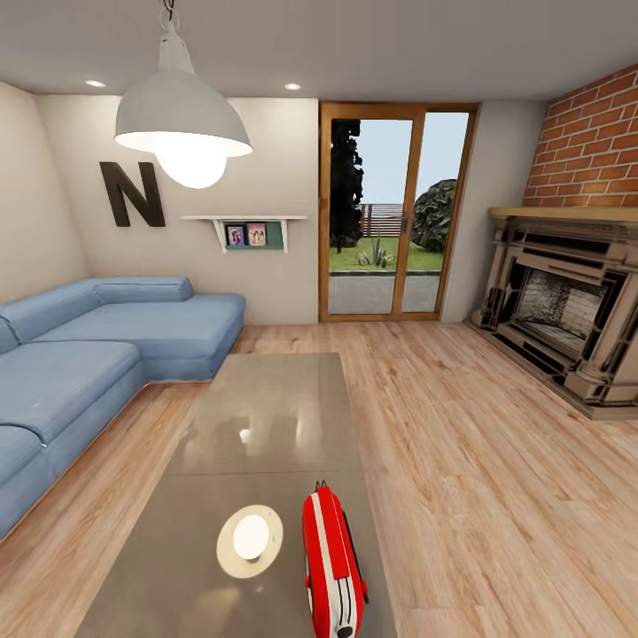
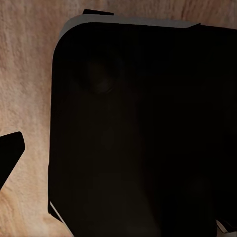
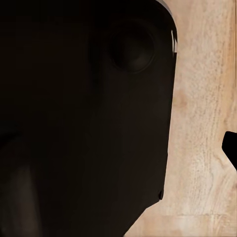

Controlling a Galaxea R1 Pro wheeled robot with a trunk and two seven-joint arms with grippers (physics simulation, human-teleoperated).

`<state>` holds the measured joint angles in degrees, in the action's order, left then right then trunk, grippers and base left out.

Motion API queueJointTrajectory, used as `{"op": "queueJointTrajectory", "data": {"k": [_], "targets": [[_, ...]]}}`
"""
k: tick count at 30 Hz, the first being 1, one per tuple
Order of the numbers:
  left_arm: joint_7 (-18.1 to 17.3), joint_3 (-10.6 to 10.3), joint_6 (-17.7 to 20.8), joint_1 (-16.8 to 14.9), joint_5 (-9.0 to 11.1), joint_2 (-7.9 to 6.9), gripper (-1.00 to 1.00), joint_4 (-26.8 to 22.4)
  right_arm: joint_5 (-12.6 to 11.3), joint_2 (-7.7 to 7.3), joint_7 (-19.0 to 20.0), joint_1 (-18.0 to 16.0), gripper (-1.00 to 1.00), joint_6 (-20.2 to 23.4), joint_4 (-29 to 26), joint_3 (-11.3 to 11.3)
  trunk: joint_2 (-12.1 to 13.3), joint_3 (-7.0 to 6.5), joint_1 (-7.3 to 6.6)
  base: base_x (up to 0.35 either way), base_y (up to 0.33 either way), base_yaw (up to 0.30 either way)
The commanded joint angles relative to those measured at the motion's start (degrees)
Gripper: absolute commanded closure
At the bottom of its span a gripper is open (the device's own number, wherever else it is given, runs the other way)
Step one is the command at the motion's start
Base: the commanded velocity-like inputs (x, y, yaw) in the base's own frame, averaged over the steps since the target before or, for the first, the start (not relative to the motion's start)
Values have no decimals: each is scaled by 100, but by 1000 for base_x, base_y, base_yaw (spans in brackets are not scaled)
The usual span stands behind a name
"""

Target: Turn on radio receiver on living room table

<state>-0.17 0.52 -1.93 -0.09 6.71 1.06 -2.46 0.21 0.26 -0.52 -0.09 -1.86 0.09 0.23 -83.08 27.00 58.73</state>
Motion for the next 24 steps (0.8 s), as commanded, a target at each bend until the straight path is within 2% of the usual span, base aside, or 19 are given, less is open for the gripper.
{"op": "queueJointTrajectory", "data": {"k": [1, 19, 24], "targets": [[0, 0, 0, 0, -1, 0, -100, 0, -1, 0, -4, 0, -100, 1, 0, -1, 0, 0, 0, 0, 0, 0], [2, -2, -8, 0, -12, 12, -100, 0, -2, 0, -18, 0, -100, -68, 0, 13, 0, 0, 0, 0, 0, 0], [0, 1, -9, 0, -12, 9, -100, 0, -40, 0, -18, 0, -100, -69, 0, -15, 201, -90, -110, 0, 0, 0]]}}
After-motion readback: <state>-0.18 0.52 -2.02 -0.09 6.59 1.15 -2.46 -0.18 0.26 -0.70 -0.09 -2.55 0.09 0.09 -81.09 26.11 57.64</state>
